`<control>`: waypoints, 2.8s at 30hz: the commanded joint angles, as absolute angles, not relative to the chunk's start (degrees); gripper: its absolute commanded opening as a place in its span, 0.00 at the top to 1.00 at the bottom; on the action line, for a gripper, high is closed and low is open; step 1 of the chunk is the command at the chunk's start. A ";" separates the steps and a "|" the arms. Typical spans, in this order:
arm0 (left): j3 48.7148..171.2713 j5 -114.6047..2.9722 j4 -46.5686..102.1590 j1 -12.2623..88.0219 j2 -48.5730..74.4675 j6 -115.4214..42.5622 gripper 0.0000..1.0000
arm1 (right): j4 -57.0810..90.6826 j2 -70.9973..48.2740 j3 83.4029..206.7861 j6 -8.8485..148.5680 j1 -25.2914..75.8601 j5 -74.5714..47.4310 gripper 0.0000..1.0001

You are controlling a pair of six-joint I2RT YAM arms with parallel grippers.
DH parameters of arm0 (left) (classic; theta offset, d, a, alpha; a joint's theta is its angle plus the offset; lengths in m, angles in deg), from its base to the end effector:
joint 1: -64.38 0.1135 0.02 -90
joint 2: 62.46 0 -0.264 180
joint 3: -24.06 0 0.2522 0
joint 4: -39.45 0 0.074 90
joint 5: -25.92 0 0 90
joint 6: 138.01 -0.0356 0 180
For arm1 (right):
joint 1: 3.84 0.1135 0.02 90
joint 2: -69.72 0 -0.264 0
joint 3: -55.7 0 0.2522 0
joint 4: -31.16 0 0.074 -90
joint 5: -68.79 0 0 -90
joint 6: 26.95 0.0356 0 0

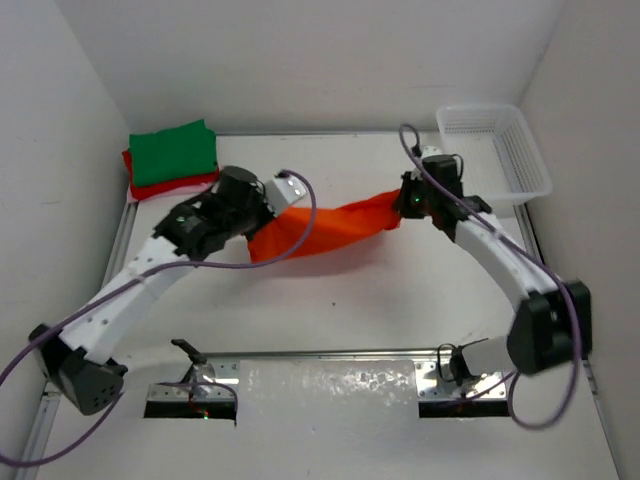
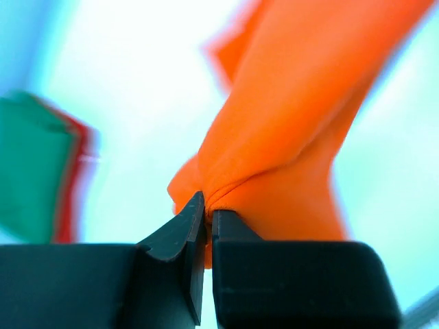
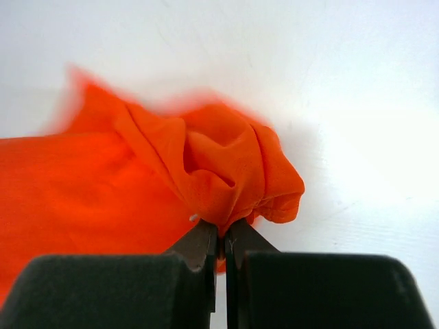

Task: Fold and stack the t-shirts
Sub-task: Flatten out the tshirt

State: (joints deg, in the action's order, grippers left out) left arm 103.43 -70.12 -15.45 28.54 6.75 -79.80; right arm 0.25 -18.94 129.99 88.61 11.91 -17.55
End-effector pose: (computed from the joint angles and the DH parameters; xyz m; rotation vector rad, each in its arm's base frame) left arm 0.2067 -0.1447 0.3278 1.2634 1.9790 0.0892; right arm 0.3220 0.0932 0.2370 0.1738 2.3936 0.4199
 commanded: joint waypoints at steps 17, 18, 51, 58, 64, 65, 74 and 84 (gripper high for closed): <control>135.99 -59.24 -31.96 32.04 -2.43 -81.94 1.00 | -22.32 22.53 149.33 81.24 11.98 -19.12 1.00; 136.87 -58.81 -32.05 32.04 -2.17 -81.76 1.00 | -24.94 22.00 150.92 80.11 12.06 -18.67 1.00; 104.02 -51.98 -4.28 49.25 13.85 -76.40 0.50 | -2.88 -15.66 138.86 73.83 22.41 -22.20 0.93; 97.15 -49.06 -3.05 57.50 12.95 -75.88 0.43 | 9.31 -7.35 117.97 71.84 45.35 -23.76 0.56; 95.93 -48.43 -3.84 61.65 13.31 -74.82 0.40 | 6.76 -20.87 124.47 74.64 59.25 -24.28 0.33; 95.48 -48.96 -3.67 61.74 12.43 -74.90 0.40 | 6.85 -22.46 124.91 76.04 61.09 -24.20 0.31; 94.07 -48.96 -3.93 61.74 10.14 -74.73 0.39 | 2.82 -37.22 127.11 83.16 65.77 -27.87 0.31; 94.60 -46.07 -6.21 61.31 10.14 -76.83 0.39 | -0.18 -24.00 121.14 88.88 63.23 -34.48 1.00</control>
